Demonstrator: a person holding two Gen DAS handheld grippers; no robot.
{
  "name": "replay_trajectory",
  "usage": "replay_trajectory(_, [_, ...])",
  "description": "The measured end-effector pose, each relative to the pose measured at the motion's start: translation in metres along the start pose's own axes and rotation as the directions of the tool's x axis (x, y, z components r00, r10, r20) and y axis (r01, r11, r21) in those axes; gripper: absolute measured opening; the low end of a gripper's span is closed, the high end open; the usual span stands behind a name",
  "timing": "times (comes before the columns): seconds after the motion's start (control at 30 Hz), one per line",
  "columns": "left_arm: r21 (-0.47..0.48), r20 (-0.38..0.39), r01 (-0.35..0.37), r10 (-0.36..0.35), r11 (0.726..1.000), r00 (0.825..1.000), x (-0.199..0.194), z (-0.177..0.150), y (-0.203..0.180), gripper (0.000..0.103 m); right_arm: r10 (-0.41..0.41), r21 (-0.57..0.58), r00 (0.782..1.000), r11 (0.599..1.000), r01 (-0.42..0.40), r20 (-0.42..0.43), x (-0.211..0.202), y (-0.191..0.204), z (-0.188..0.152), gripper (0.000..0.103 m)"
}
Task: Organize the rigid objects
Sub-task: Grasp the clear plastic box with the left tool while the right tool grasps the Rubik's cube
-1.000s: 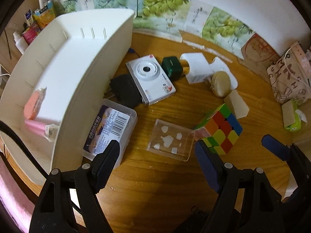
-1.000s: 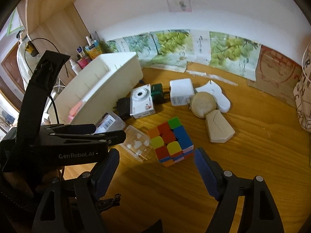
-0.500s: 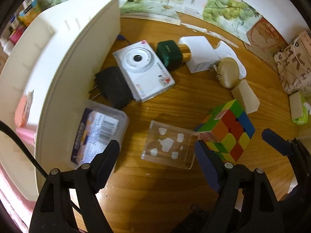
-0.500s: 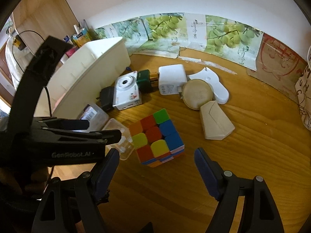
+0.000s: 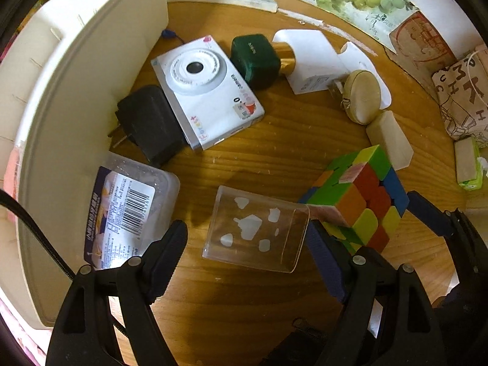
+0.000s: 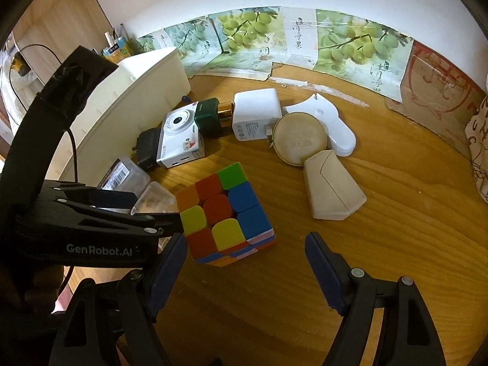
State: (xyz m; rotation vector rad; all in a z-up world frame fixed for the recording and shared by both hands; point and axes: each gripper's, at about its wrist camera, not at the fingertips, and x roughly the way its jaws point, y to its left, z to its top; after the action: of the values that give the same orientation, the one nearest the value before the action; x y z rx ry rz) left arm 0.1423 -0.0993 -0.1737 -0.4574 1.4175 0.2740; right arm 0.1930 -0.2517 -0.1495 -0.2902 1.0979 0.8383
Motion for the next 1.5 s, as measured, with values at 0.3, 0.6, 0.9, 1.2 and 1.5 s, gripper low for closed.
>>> replay_trajectory(0.3, [-0.027, -0.030, 0.029, -0.030, 0.999, 0.999, 0.009, 0.004, 0.007, 0.080, 0.039, -0.029, 0.999, 0.999, -0.039, 0.024, 0.005, -0.003, 0.002, 0.076])
replay_trajectory(0.6, [-0.018, -0.016, 0.024, -0.024, 1.000, 1.000, 0.008, 0.007, 0.005, 0.070, 0.052, -0.076, 0.997, 0.996, -0.048, 0.051, 0.009, 0.003, 0.004, 0.062])
replay_trajectory(0.9, [-0.015, -0.015, 0.021, -0.021, 1.000, 1.000, 0.007, 0.006, 0.003, 0.069, 0.039, -0.098, 0.998, 0.995, -0.035, 0.041, 0.010, 0.005, 0.004, 0.062])
replay_trajectory(1.2, [-0.017, -0.023, 0.034, -0.034, 0.999, 0.999, 0.008, 0.000, -0.004, 0.069, 0.029, -0.095, 0.999, 0.995, -0.025, 0.034, 0.006, 0.004, -0.002, 0.062])
replay_trajectory(1.5, [-0.018, -0.008, 0.040, -0.040, 0.999, 0.999, 0.006, 0.001, 0.003, 0.069, 0.013, -0.086, 1.000, 0.996, -0.011, 0.025, 0.000, 0.004, -0.012, 0.062])
